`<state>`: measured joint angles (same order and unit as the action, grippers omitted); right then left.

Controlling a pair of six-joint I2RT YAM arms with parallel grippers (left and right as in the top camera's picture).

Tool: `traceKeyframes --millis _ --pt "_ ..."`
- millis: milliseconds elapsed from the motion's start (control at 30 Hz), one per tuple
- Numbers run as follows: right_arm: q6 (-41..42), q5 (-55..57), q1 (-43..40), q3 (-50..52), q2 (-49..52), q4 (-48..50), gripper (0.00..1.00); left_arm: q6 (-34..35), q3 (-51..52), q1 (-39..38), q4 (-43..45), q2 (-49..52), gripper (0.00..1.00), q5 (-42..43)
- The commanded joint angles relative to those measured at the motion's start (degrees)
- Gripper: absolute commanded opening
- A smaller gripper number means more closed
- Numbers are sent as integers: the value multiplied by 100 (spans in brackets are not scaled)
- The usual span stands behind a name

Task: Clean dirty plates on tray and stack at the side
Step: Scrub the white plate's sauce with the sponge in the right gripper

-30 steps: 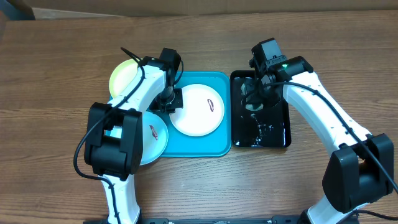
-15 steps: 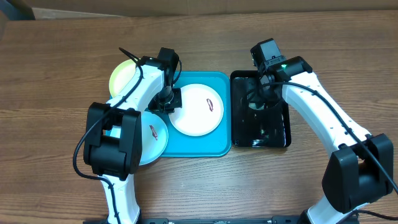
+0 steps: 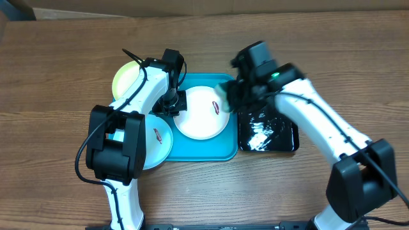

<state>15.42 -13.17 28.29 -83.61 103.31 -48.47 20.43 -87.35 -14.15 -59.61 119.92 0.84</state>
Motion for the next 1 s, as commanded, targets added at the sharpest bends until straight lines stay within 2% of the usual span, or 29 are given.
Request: traceKeyframes --millis 0,100,333,600,967 --pt "31 1589 581 -195 44 39 4 -114 63 -2 9 74 4 -35" --pt "138 2393 848 -195 173 63 4 -114 63 0 9 74 4 -35" --pt "256 3110 957 -195 704 337 4 -114 63 0 7 74 4 -35" --pt "293 3154 964 -195 1064 879 4 -114 63 -2 7 74 4 -33" --pt "549 3112 1038 -195 1346 1012 4 -63 63 0 9 74 4 22"
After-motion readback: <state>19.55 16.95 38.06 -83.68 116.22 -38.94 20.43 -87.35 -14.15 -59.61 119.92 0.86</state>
